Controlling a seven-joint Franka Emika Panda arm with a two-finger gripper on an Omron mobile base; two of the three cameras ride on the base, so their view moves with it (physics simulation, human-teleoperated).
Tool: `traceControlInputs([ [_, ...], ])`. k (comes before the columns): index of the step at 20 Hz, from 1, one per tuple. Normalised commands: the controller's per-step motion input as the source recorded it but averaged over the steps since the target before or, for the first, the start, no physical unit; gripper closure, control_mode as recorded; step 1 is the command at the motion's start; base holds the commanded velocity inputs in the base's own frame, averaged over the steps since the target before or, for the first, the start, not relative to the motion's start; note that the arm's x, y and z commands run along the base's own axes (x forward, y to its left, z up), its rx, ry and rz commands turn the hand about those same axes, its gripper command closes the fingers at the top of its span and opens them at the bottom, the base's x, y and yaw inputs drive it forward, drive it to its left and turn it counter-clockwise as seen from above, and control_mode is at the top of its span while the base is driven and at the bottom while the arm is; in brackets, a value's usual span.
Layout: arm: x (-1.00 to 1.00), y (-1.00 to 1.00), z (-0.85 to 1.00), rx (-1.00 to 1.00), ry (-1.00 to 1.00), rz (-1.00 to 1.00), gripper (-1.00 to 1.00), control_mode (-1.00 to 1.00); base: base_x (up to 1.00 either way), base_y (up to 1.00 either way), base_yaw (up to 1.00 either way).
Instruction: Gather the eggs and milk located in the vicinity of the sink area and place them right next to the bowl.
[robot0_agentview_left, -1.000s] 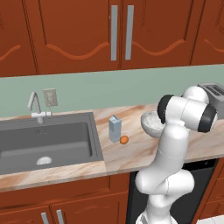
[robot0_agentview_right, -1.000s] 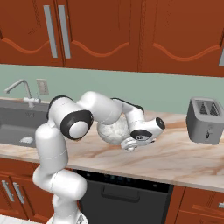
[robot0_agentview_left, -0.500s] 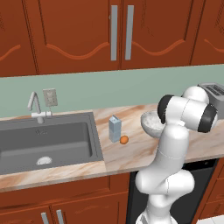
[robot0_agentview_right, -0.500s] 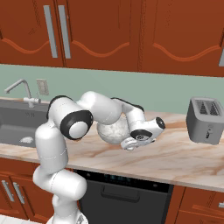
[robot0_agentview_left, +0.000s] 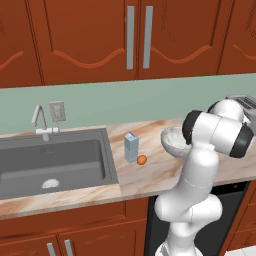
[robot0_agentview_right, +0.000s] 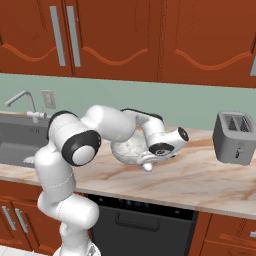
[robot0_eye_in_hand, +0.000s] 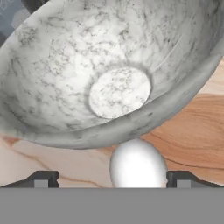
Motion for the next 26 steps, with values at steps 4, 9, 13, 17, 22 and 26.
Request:
traceControlInputs([
  [4,-0.71,0.13,0.04,0.00,0.00,0.00,-1.00,-1.00,0.00,0.00,0.00],
  [9,-0.78,0.09,0.03,0.00,0.01,0.00,-1.00,-1.00,0.00,0.00,0.00],
  [13,-0.33,0.35,0.45,-0.05,0.00,-0.03,-1.00,-1.00,0.00,0.00,0.00],
  [17,-0.15,0.37,0.41,-0.10,0.08,-0.15,-1.00,-1.00,0.00,0.00,0.00],
  [22,-0.37,0.23,0.13,-0.09,0.25,-0.24,-1.00,-1.00,0.00,0.00,0.00],
  [26,-0.51,0.46,0.02,-0.06,0.24,-0.28,-1.00,-1.00,0.00,0.00,0.00],
])
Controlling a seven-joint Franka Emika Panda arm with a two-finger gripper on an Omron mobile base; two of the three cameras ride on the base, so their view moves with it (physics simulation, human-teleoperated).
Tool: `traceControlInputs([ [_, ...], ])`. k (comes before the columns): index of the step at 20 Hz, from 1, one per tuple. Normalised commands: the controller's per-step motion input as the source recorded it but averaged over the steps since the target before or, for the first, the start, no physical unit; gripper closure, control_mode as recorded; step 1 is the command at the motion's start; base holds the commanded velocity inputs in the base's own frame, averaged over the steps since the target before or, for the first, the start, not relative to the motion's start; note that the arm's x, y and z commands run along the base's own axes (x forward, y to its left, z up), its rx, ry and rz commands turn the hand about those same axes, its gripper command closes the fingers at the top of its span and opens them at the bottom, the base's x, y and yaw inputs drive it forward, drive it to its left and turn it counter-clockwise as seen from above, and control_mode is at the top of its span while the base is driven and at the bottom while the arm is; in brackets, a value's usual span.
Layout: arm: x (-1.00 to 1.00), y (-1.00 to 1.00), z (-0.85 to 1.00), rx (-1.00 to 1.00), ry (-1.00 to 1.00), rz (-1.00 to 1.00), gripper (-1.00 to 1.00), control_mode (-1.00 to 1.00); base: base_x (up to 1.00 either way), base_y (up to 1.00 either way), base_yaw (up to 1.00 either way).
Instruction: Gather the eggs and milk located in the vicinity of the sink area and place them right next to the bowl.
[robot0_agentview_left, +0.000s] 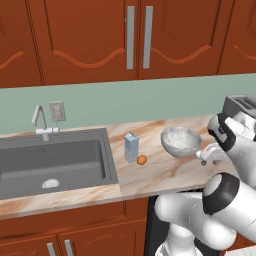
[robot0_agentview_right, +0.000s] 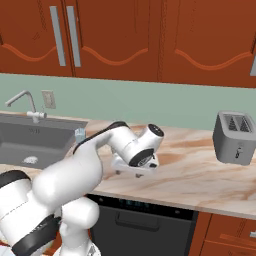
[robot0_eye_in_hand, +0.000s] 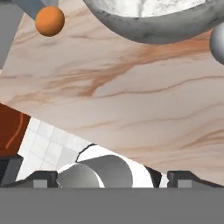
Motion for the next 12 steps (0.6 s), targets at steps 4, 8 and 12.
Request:
traceControlInputs([
  [4,-0.34,0.77,0.06,-0.07,0.18,-0.26,-1.00,-1.00,0.00,0.00,0.00],
  [8,-0.01,0.98,0.18,-0.07,0.06,-0.16,-1.00,-1.00,0.00,0.00,0.00],
  [12,0.01,0.98,0.09,-0.01,-0.01,-0.06,-1.00,-1.00,0.00,0.00,0.00],
])
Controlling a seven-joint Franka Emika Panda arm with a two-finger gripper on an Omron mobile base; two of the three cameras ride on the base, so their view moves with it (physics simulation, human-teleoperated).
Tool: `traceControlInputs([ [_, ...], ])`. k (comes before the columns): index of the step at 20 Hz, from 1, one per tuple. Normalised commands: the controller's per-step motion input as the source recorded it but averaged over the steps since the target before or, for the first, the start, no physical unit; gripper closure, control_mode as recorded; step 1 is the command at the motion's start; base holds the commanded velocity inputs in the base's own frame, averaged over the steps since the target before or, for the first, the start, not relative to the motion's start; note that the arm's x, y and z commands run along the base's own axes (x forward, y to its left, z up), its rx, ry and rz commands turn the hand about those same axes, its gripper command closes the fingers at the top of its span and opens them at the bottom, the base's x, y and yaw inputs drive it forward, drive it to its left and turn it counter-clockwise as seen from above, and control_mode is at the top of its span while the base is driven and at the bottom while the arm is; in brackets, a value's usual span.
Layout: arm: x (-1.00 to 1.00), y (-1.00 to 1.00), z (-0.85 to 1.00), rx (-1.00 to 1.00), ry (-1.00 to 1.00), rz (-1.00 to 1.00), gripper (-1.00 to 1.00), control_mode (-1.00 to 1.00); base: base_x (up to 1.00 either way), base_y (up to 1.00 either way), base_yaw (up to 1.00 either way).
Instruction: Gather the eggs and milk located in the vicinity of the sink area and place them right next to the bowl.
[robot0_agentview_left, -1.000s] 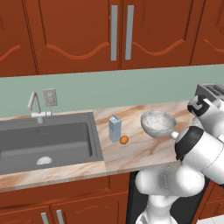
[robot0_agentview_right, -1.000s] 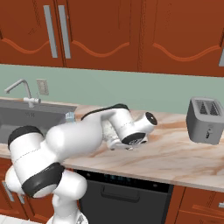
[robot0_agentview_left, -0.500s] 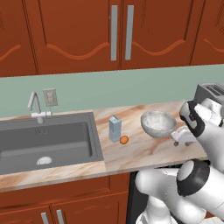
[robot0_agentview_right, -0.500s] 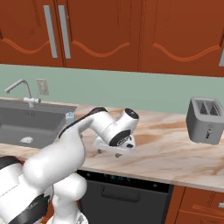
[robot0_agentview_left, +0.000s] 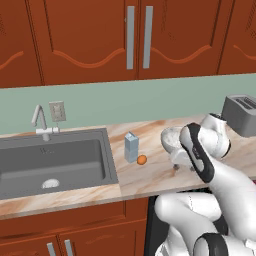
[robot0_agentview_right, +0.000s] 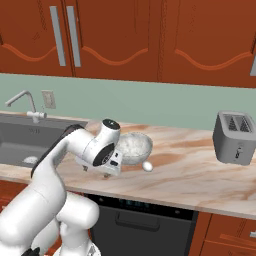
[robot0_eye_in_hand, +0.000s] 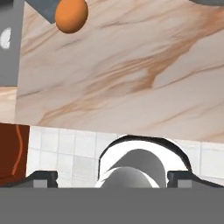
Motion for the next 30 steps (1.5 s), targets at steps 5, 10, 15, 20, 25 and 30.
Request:
traceControlInputs([
  [5,0.18,0.73,0.01,-0.04,-0.09,-0.02,-1.00,-1.00,0.00,0.00,0.00],
  [10,0.45,0.56,0.00,-0.03,-0.20,-0.07,-1.00,-1.00,0.00,0.00,0.00],
  [15,0.80,0.36,0.00,-0.04,-0.19,-0.09,-1.00,-1.00,0.00,0.00,0.00],
  [20,1.00,0.19,0.01,-0.04,-0.05,-0.12,-1.00,-1.00,0.00,0.00,0.00],
  [25,0.16,0.02,-0.06,-0.02,0.00,-0.13,-1.00,-1.00,0.00,0.00,0.00],
  [30,-0.27,0.00,-0.02,0.00,0.00,-0.07,-1.00,-1.00,0.00,0.00,0.00],
])
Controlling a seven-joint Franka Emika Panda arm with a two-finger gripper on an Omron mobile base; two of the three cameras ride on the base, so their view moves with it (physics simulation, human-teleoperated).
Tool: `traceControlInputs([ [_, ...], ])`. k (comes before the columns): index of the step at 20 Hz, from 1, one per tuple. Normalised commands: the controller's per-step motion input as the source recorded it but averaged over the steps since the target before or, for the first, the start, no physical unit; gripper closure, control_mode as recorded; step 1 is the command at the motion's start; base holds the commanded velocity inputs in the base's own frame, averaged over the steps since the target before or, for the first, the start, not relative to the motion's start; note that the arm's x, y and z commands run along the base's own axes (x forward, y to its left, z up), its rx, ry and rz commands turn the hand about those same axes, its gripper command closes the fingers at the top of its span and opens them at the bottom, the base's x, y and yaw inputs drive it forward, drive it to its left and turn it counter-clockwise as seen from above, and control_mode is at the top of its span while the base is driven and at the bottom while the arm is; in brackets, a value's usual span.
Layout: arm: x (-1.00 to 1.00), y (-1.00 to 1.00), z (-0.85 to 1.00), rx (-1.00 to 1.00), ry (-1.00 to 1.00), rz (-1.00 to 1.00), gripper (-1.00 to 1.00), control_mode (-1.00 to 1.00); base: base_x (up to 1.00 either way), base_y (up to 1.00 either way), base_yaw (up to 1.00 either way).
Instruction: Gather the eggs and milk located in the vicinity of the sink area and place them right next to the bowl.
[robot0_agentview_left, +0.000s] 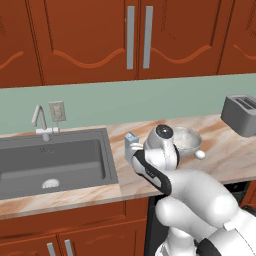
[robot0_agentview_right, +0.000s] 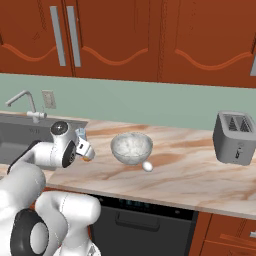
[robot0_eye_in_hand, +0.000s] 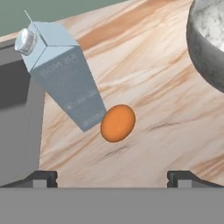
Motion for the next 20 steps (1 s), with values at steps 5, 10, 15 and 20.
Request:
traceControlInputs([
  [5,0.18,-0.03,0.02,0.00,0.02,0.00,-1.00,-1.00,0.00,0.00,0.00],
  [10,0.30,-0.27,-0.06,0.00,0.05,0.00,-1.00,-1.00,0.00,0.00,0.00],
  [15,0.20,-0.22,-0.16,0.00,0.08,0.00,-1.00,-1.00,0.00,0.00,0.00],
  [20,0.17,0.00,-0.30,0.00,0.07,0.00,-1.00,-1.00,0.00,0.00,0.00],
])
